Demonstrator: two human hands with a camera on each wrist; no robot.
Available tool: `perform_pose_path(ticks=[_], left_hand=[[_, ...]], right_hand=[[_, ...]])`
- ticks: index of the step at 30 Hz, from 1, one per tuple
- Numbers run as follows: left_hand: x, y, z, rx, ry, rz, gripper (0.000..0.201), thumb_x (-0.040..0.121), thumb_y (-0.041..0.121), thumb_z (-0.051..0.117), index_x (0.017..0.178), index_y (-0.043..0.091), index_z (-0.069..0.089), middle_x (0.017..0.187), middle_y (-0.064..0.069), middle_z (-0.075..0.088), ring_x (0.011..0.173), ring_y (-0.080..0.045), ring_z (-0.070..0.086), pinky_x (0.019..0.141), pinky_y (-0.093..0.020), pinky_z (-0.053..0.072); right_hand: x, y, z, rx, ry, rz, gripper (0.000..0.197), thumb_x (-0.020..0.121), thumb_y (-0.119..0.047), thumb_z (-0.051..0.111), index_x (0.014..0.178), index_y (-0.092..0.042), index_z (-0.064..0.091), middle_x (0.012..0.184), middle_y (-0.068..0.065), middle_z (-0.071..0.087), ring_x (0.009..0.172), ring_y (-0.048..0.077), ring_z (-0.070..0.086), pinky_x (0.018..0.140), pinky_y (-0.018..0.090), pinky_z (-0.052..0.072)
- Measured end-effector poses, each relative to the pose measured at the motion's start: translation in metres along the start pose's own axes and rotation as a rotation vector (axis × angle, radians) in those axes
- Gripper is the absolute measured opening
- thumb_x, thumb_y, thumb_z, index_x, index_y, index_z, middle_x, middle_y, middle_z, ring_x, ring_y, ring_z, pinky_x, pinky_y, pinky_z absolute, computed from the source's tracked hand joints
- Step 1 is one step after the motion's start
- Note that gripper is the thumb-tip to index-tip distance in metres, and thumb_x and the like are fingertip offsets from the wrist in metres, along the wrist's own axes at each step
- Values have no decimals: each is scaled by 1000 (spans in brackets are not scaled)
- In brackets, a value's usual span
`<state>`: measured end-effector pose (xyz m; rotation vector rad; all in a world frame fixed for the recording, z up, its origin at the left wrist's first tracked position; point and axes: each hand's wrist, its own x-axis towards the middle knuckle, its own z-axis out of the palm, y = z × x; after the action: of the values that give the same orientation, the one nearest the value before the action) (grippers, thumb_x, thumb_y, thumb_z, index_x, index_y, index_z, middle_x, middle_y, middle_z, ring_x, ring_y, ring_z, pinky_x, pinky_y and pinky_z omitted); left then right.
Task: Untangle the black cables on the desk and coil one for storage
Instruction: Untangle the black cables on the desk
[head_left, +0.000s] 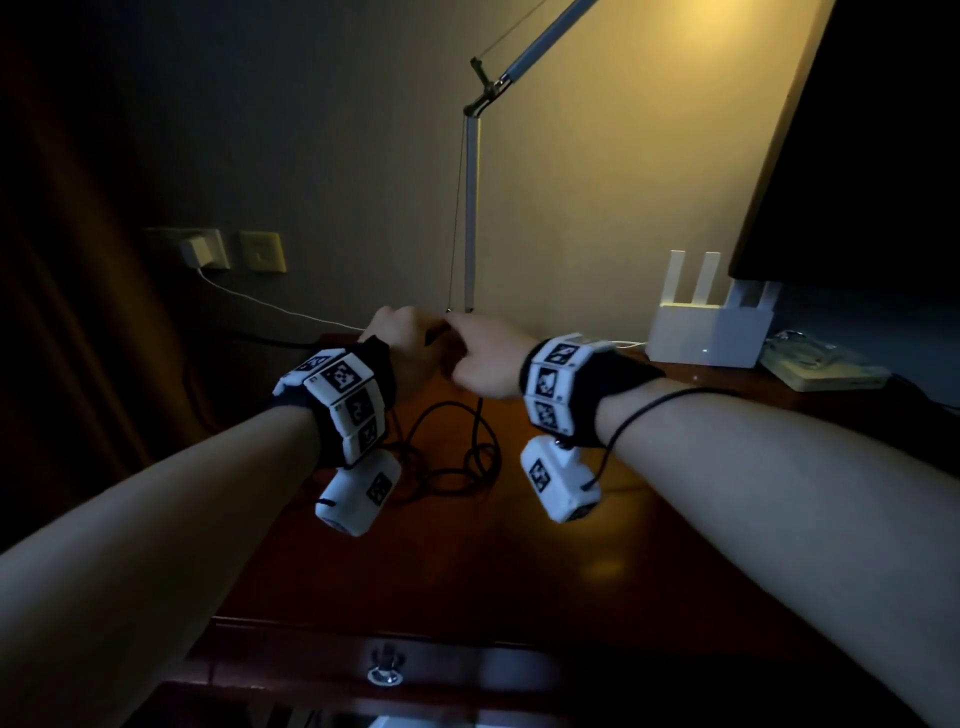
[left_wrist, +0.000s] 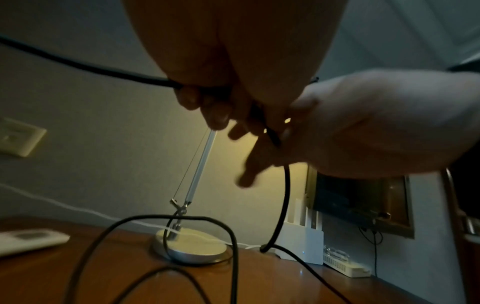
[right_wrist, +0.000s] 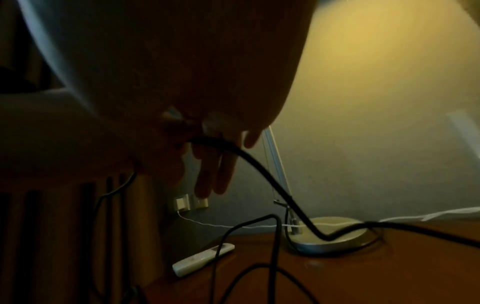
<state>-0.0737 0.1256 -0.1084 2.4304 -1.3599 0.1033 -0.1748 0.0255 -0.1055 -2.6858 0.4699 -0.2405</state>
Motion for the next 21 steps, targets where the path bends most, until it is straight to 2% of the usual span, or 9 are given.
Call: perform_pose_path(ticks=[2,5,7,9,12,15,16,18,21], left_hand=[[-2,3,1,-21,5,-4,32,98,37,46,95,12,65,94,-16,63,90,-31,58,70,-30,39],[-11,-8,-1,-64,-2,-60,42,96,50,43,86,13,59,87,-11,61,82,-28,57,65,-29,40],[-17,-25,-5,-28,-38,-77,38,96,47,45,103,15,64,100,-12,65,92,-27,59,73,-32,47],[-23,-47,-10,-1,-38,-113,34,97,42,46,114,18,64,110,-11,65,95,-26,59,74,-30,44],[-26,-59,-13,-28,19,-170,30,97,44,47,111,25,65,106,-8,66,87,-22,58,69,-27,41],[-20,-34,-13,-101,19,-152,31,96,45,48,107,22,66,102,-7,66,92,-24,59,72,-28,43],[-18,-22,-12,-117,6,-132,32,97,45,47,109,22,65,102,-7,65,92,-24,58,72,-28,43],[-14,-1,-10,-121,-2,-94,32,97,42,47,116,22,64,108,-8,65,97,-25,58,73,-26,41],[-12,8,-8,-135,37,-82,32,96,42,49,114,21,65,110,-10,65,101,-28,59,72,-25,40]], right_hand=[[-1,-2,7,13,59,-1,30,90,-12,49,119,-12,55,108,11,61,90,28,59,63,31,47],[-8,10,0,-23,183,75,26,98,-14,41,114,-6,60,100,13,62,85,27,56,61,29,40],[-16,31,-15,-156,199,218,32,100,-15,37,119,-2,59,111,19,63,95,31,58,73,34,44],[-25,56,-34,-269,216,382,35,101,-16,37,124,1,57,125,21,58,114,36,55,89,38,44],[-32,71,-47,-270,229,523,37,98,-22,43,127,-2,55,129,18,56,120,37,51,92,37,40],[-22,47,-32,-216,243,397,53,83,-26,56,135,-20,48,129,6,53,120,33,50,101,40,36],[-16,34,-22,-148,199,300,58,82,-24,58,138,-24,44,130,3,53,117,30,52,97,37,41],[-5,10,-3,-37,99,114,51,86,-18,55,136,-23,46,119,4,60,99,26,60,74,28,46],[4,-6,14,41,157,-5,27,88,-13,45,110,-12,60,100,13,65,85,31,61,61,30,45]])
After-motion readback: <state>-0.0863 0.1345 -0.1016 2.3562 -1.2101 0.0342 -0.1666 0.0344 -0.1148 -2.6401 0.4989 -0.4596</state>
